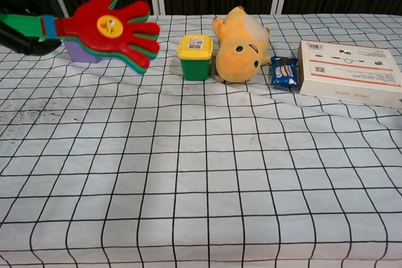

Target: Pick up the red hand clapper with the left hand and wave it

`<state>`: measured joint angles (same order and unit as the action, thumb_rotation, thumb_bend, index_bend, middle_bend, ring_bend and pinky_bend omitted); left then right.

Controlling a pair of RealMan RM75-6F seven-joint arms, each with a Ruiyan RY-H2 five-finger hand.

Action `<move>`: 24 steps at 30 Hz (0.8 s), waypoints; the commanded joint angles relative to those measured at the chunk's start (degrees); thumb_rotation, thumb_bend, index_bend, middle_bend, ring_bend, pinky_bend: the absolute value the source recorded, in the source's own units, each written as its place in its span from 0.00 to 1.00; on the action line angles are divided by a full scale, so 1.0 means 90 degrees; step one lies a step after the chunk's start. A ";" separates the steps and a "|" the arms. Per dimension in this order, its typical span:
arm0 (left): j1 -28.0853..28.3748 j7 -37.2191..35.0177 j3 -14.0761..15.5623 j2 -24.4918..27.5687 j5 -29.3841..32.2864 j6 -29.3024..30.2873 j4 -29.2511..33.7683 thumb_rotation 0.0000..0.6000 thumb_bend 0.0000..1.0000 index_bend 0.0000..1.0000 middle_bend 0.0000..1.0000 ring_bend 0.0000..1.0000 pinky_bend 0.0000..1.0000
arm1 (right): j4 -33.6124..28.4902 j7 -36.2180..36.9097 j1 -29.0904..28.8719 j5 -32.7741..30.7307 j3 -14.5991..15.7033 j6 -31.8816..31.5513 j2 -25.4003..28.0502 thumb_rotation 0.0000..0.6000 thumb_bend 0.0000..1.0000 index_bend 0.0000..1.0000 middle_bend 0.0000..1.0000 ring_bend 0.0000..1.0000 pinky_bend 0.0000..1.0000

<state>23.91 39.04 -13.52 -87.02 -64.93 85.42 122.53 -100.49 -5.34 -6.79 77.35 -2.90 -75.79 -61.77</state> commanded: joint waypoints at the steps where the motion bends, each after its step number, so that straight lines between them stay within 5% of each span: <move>1: -0.0086 -0.4525 0.0333 0.0596 -0.2316 -0.1240 -0.0330 1.00 0.51 0.74 0.75 0.65 0.78 | 0.0001 0.0001 -0.0002 -0.0004 0.0000 0.0006 0.0001 1.00 0.24 0.00 0.00 0.00 0.15; 7: -0.0101 -0.4543 0.0353 0.0704 -0.2245 -0.1207 -0.0495 1.00 0.51 0.74 0.75 0.65 0.78 | 0.0000 -0.0013 -0.0002 0.0007 0.0004 0.0001 0.0001 1.00 0.24 0.00 0.00 0.00 0.15; 10: -0.0176 -0.3871 0.0278 0.0640 -0.1901 -0.1004 -0.0550 1.00 0.51 0.74 0.75 0.65 0.78 | 0.0001 -0.0009 -0.0002 0.0001 0.0001 0.0001 0.0003 1.00 0.24 0.00 0.00 0.00 0.15; 12: -0.0256 -0.2983 0.0188 0.0559 -0.1440 -0.0756 -0.0517 1.00 0.51 0.74 0.75 0.65 0.78 | 0.0001 -0.0007 -0.0002 -0.0003 0.0002 0.0004 0.0003 1.00 0.24 0.00 0.00 0.00 0.15; 18: -0.0183 0.1488 -0.0105 0.0139 0.0053 0.0667 -0.0282 1.00 0.51 0.75 0.75 0.65 0.80 | -0.0002 -0.0020 -0.0008 -0.0023 0.0001 0.0022 0.0005 1.00 0.24 0.00 0.00 0.00 0.15; 24: 0.0002 0.3793 -0.0111 -0.0257 0.0671 0.1604 -0.0083 1.00 0.51 0.75 0.75 0.66 0.81 | -0.0010 -0.0045 -0.0008 -0.0029 0.0009 0.0029 0.0002 1.00 0.24 0.00 0.00 0.00 0.15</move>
<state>22.78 46.82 -13.17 -85.13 -69.01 88.38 119.98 -100.57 -5.73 -6.86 77.09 -2.82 -75.53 -61.75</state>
